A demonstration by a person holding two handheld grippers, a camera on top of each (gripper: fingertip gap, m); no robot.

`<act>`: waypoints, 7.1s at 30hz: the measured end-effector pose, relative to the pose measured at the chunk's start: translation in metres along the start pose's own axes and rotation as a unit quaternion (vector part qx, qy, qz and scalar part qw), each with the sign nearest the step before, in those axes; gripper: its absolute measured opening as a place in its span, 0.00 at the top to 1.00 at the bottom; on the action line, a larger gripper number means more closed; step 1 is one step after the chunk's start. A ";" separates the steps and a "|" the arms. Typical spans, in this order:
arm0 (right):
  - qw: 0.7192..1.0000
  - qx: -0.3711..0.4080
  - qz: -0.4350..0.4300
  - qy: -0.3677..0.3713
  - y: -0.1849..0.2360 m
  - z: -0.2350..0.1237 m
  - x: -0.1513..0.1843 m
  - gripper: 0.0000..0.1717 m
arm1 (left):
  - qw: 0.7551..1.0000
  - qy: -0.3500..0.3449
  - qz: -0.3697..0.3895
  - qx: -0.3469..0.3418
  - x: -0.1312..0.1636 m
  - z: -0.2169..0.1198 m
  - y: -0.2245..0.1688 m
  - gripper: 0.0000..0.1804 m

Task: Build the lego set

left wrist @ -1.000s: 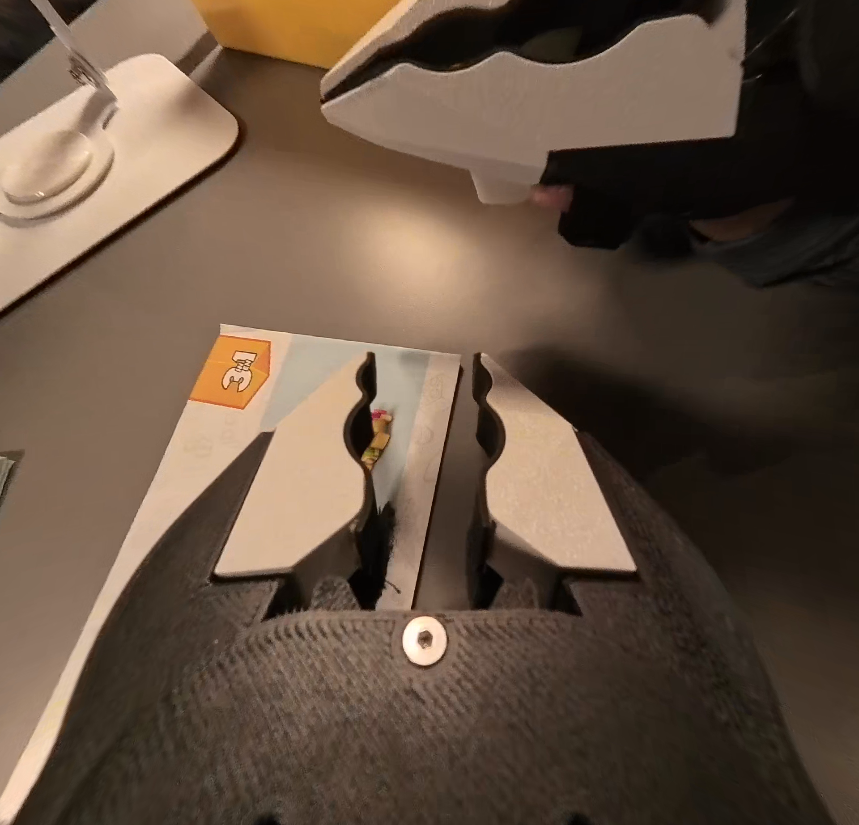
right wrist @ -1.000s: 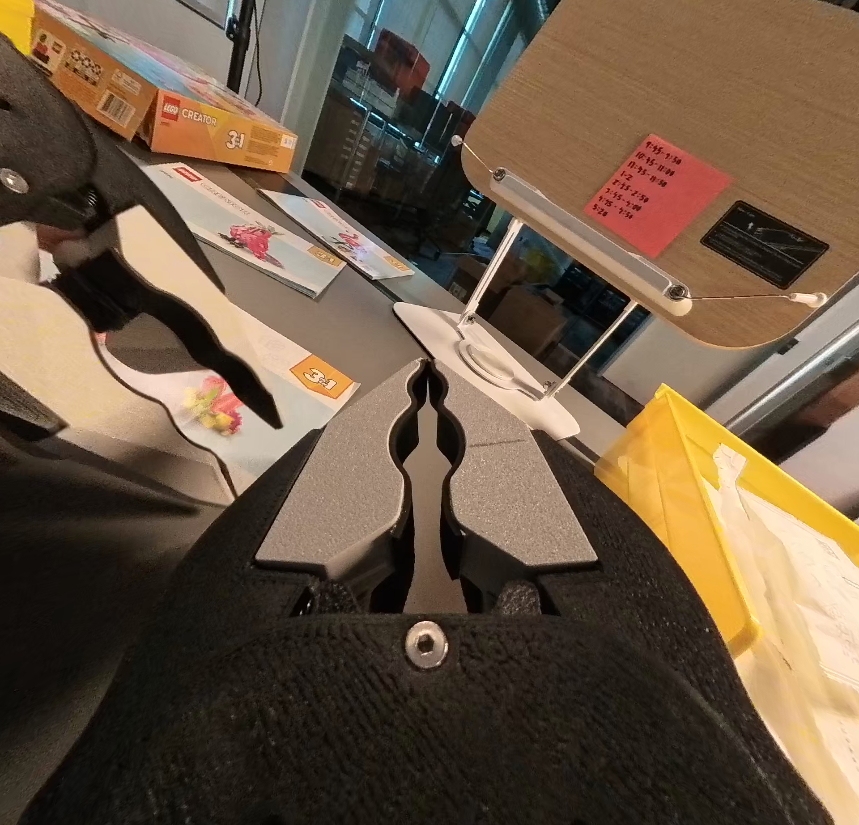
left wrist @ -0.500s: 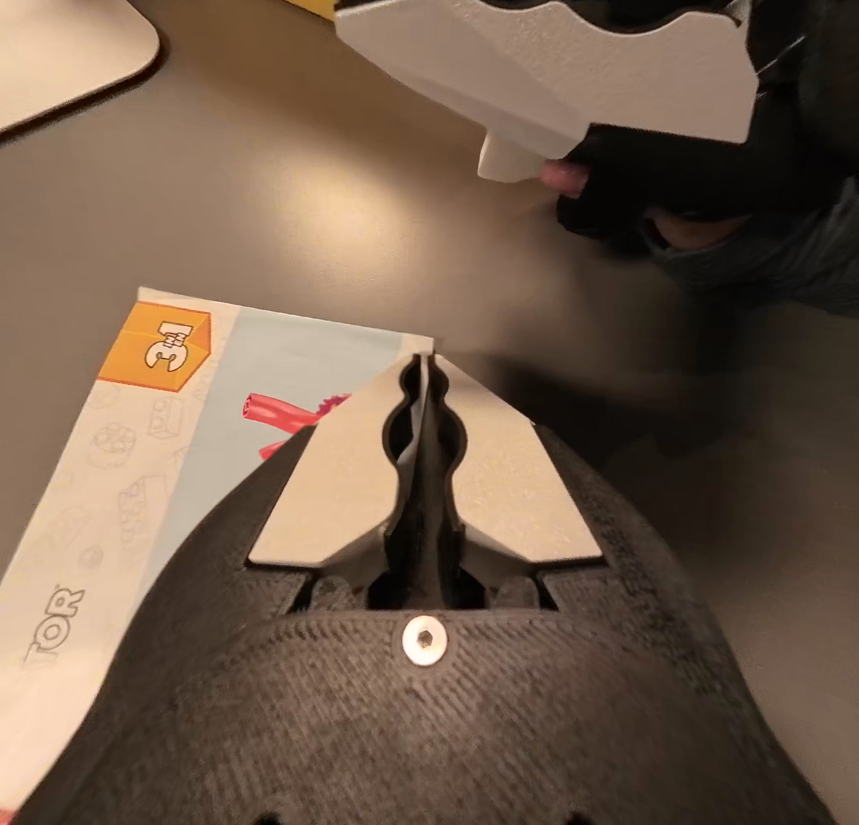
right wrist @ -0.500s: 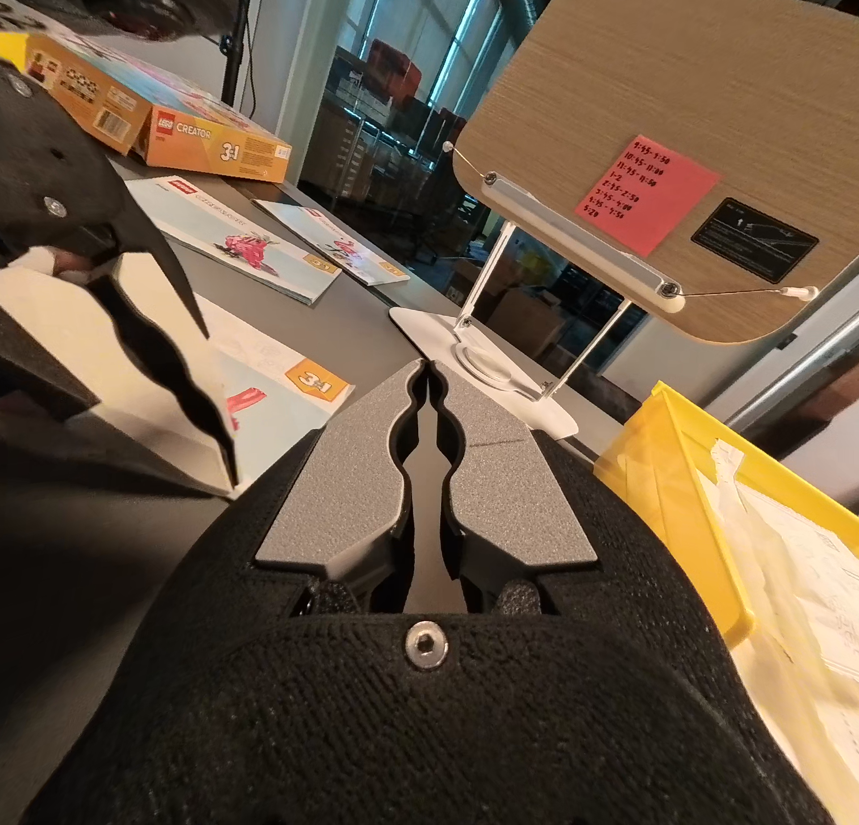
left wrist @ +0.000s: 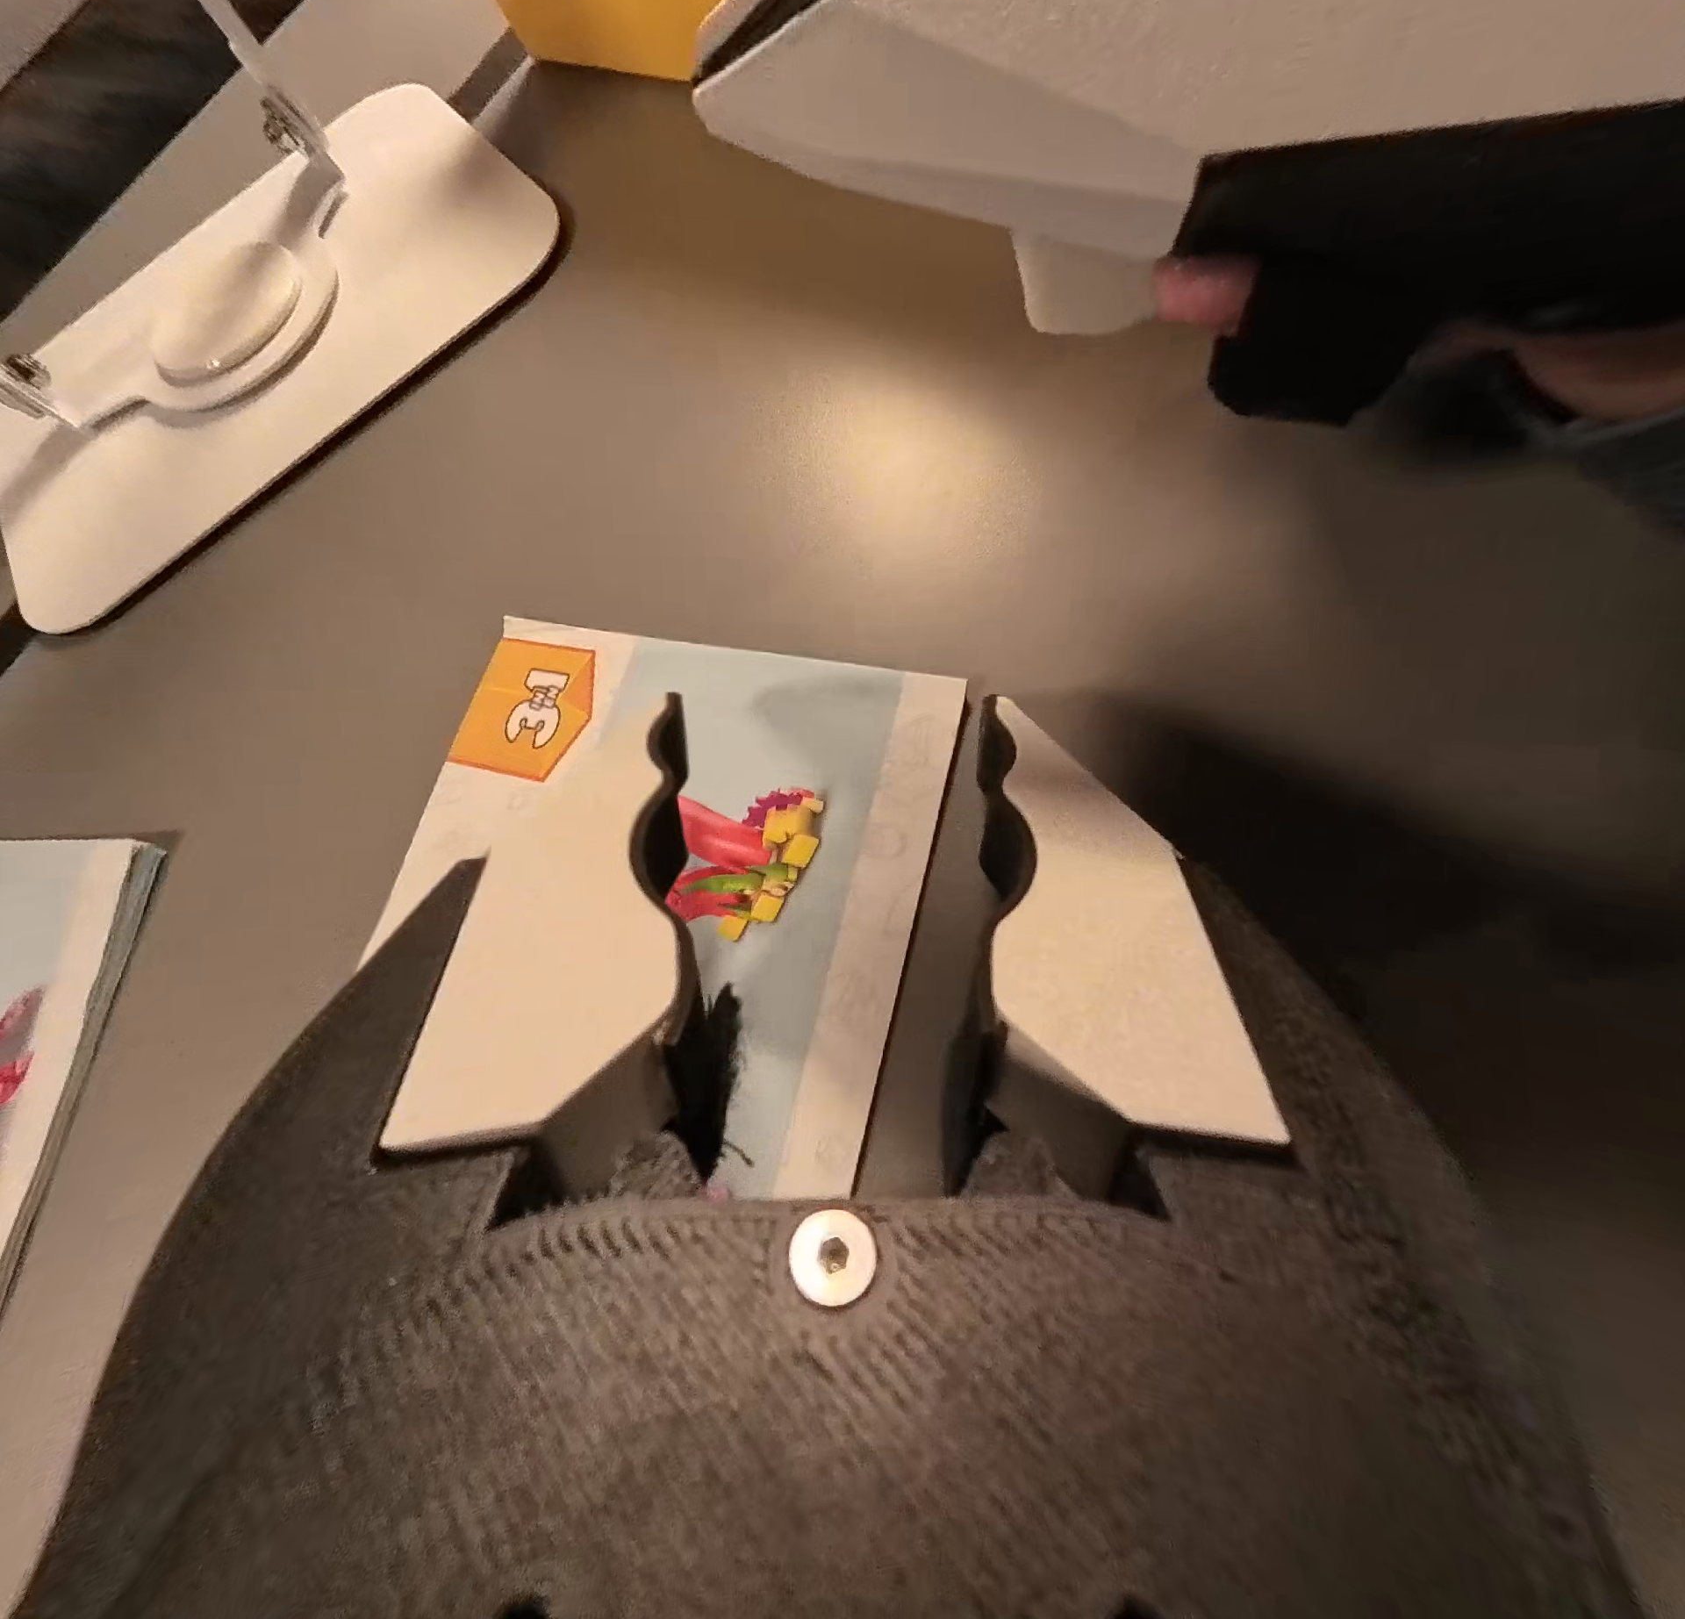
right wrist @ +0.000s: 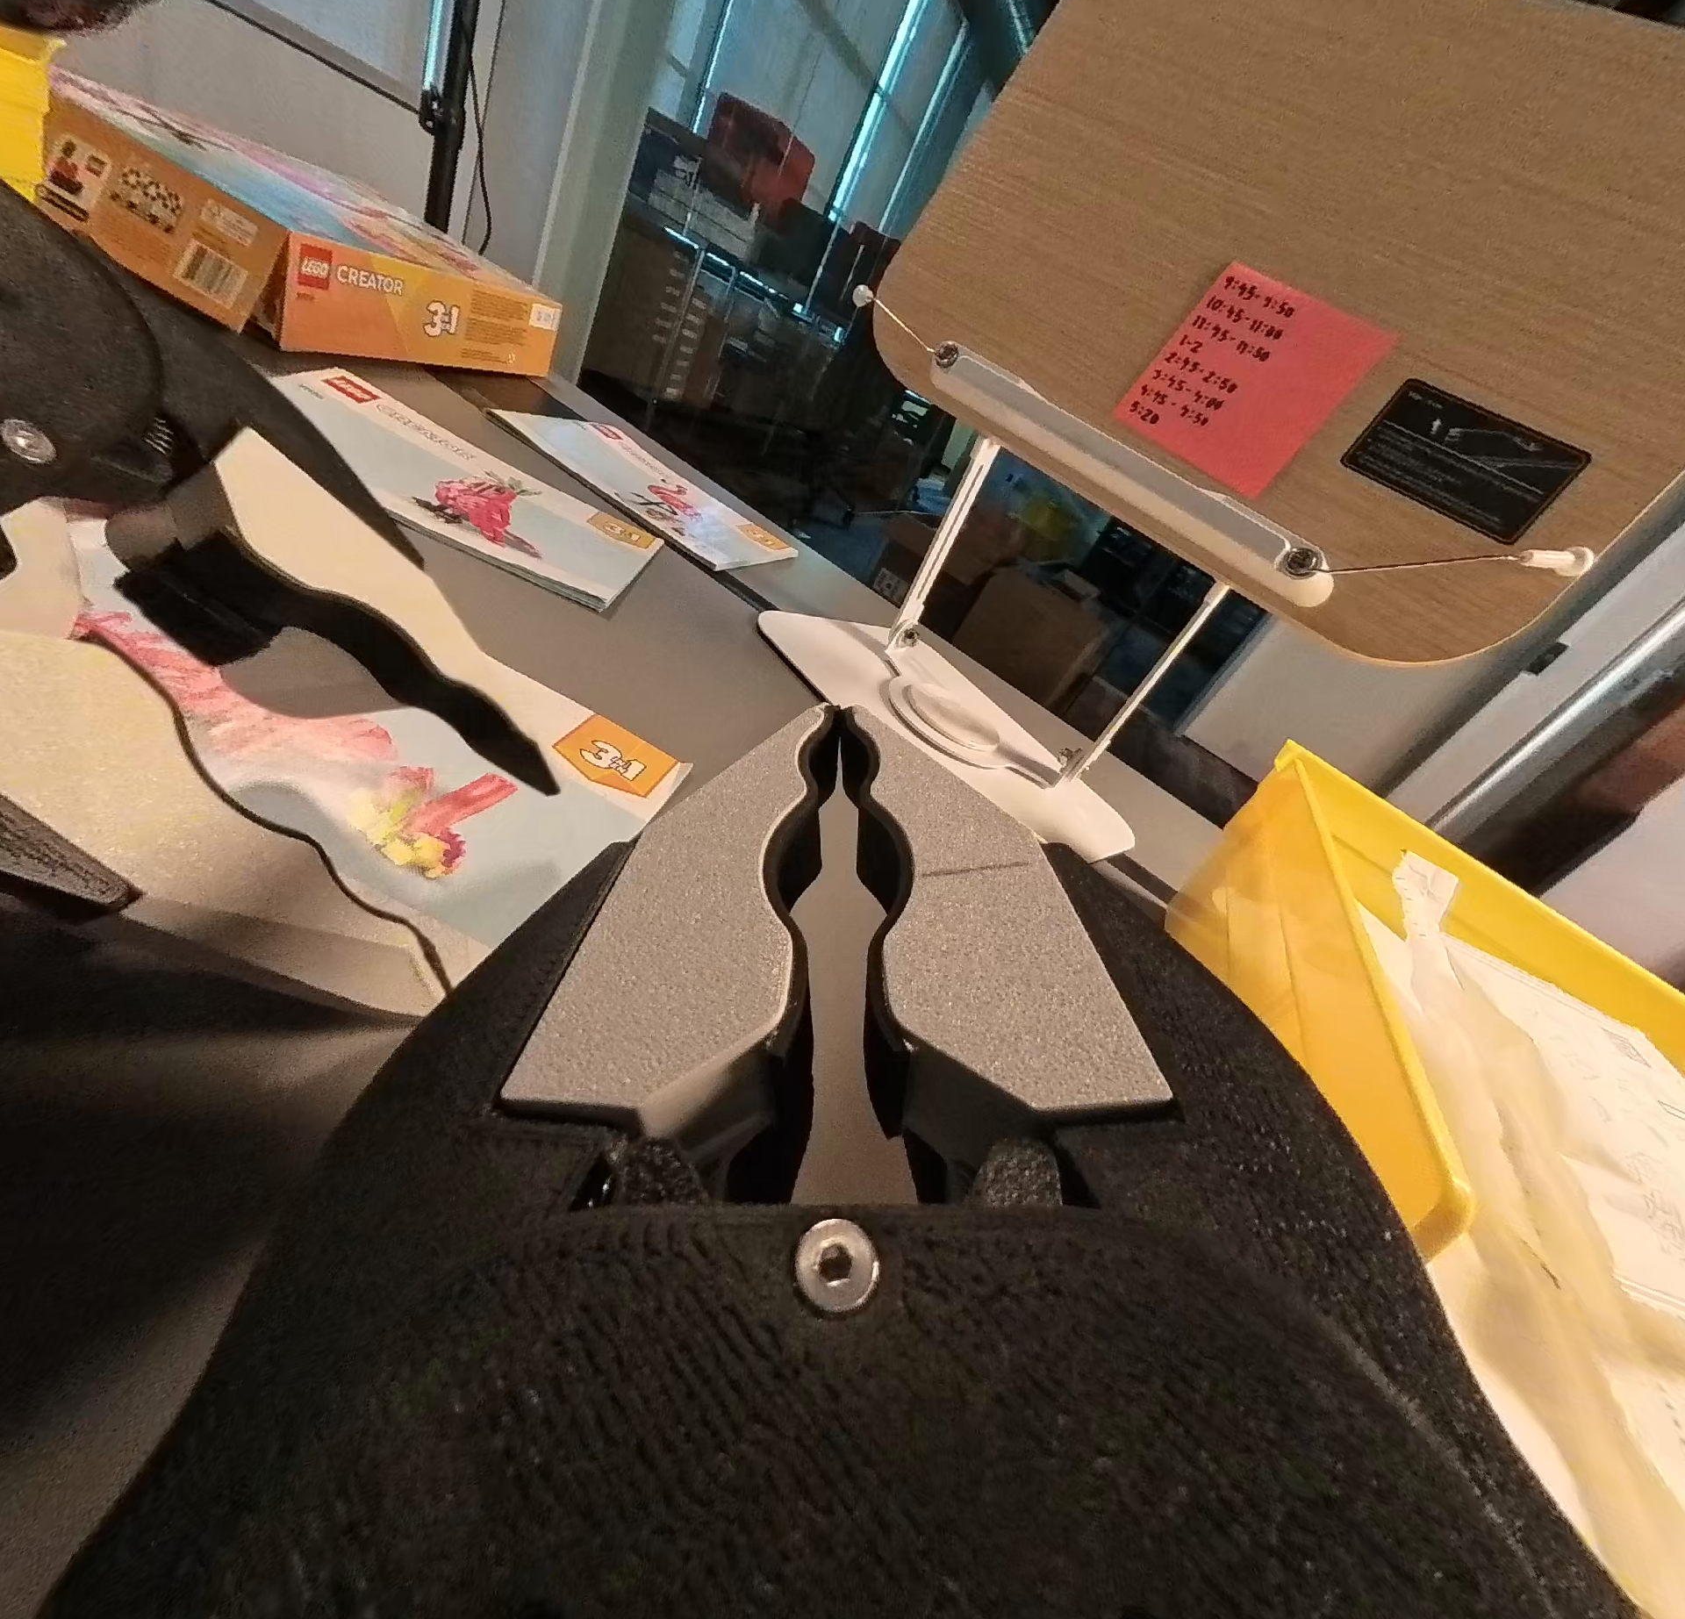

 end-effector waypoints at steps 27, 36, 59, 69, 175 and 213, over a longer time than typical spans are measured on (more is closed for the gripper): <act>1.000 -0.012 -0.014 0.008 0.004 0.002 0.000 1.00 | 0.979 0.026 -0.151 0.134 0.009 0.001 0.015 1.00; 1.000 -0.006 -0.001 0.001 0.001 0.001 0.000 1.00 | 0.997 -0.015 -0.081 -0.002 0.002 -0.011 0.023 0.67; 1.000 -0.006 0.005 -0.003 0.000 0.001 0.000 1.00 | 0.986 0.024 -0.084 0.144 0.014 -0.010 0.010 0.79; 0.942 -0.231 0.197 0.145 0.006 0.009 0.015 0.70 | 0.982 0.021 -0.064 0.176 0.011 -0.014 -0.005 0.96; 0.855 -0.264 0.442 0.067 -0.004 0.000 0.018 1.00 | 0.982 -0.038 -0.175 0.051 -0.014 -0.017 -0.015 0.61; 0.946 -0.099 0.305 -0.042 -0.016 -0.013 0.006 1.00 | 0.969 -0.006 0.104 0.225 0.003 -0.031 -0.044 0.76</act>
Point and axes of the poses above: each gripper's, where its closed fingertips meet, z out along the fingers, x out of its underside, y = z × x across the jaws, the point moved 9 cm from there along -z, back along the fingers, and after that the axes turned 8 degrees about -x, right-handed, at the moved point
